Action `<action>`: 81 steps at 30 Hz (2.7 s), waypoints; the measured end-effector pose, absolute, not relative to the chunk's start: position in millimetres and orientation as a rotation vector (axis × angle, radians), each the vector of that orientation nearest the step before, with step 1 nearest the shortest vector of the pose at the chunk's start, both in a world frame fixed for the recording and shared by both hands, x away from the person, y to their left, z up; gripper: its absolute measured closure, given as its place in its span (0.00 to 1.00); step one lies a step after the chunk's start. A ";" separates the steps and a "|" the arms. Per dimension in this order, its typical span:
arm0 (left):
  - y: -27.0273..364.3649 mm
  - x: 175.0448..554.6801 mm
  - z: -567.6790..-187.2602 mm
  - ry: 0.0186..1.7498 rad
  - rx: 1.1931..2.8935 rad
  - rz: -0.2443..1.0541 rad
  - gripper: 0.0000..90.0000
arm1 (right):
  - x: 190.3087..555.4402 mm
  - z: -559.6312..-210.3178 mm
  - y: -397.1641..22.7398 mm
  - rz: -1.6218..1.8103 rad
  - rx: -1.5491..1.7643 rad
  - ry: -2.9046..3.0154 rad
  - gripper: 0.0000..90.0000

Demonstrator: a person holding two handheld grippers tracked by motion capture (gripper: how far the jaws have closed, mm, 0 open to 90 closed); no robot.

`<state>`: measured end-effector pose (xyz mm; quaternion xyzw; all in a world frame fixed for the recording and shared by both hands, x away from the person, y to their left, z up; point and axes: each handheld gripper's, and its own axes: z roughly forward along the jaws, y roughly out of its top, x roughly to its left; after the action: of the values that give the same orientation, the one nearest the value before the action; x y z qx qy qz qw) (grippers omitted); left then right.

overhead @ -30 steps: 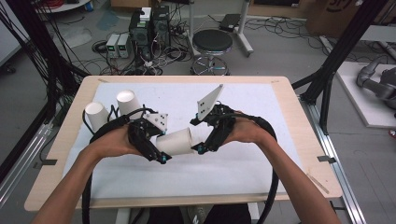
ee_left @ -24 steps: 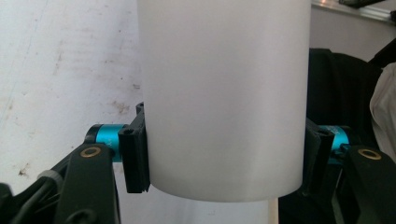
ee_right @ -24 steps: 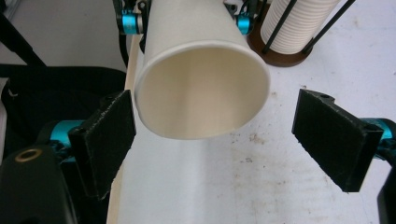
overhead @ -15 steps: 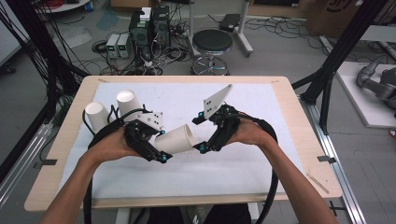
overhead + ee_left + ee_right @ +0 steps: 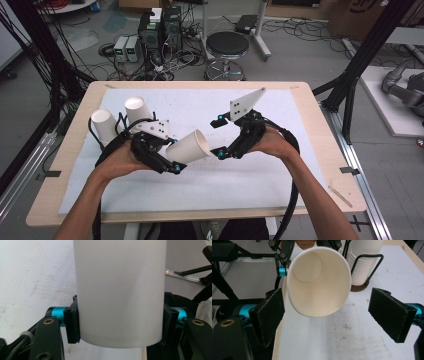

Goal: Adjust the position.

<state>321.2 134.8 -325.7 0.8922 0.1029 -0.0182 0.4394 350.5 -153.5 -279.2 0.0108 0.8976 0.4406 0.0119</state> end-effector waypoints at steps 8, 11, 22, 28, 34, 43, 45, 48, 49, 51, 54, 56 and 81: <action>139.6 319.3 -330.2 0.273 2.149 -0.048 0.40 | 350.1 -290.7 -166.7 1.488 0.088 2.747 0.16; 140.8 319.1 -332.8 0.277 2.136 -0.053 0.40 | 349.2 -293.9 -171.8 1.549 0.109 2.712 0.16; 142.8 316.6 -340.4 0.282 2.079 -0.045 0.40 | 347.1 -309.0 -183.2 1.695 0.169 2.633 0.16; 143.6 316.4 -341.7 0.287 2.029 -0.042 0.40 | 345.7 -314.0 -186.8 1.791 0.195 2.581 0.16; 141.5 315.8 -342.6 0.284 1.992 -0.044 0.40 | 344.6 -317.7 -188.2 1.885 0.208 2.547 0.16; 140.5 315.0 -343.9 0.278 1.946 -0.049 0.40 | 344.1 -327.5 -183.6 1.991 0.203 2.506 0.16; 140.2 315.0 -344.0 0.272 1.936 -0.047 0.40 | 344.6 -329.2 -181.4 2.023 0.203 2.491 0.17; 139.5 314.9 -344.3 0.271 1.925 -0.049 0.40 | 345.0 -331.6 -178.2 2.052 0.199 2.480 0.16; 139.1 314.8 -344.5 0.270 1.922 -0.050 0.40 | 345.3 -332.3 -177.0 2.058 0.196 2.477 0.16; 138.3 314.6 -344.7 0.267 1.921 -0.056 0.40 | 345.8 -333.2 -175.5 2.067 0.200 2.475 0.17; 136.8 314.3 -344.9 0.263 1.917 -0.060 0.40 | 346.6 -334.4 -173.1 2.088 0.196 2.468 0.17; 136.0 314.4 -344.7 0.259 1.911 -0.061 0.40 | 346.9 -335.6 -170.3 2.101 0.191 2.466 0.17; 128.6 314.1 -346.6 0.243 1.931 -0.080 0.40 | 347.6 -341.7 -146.2 2.144 0.142 2.484 0.16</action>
<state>314.1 128.6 -346.6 0.8198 0.1031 -0.0339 0.5622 347.6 -146.2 -341.7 0.0433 0.7545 0.6510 -0.0714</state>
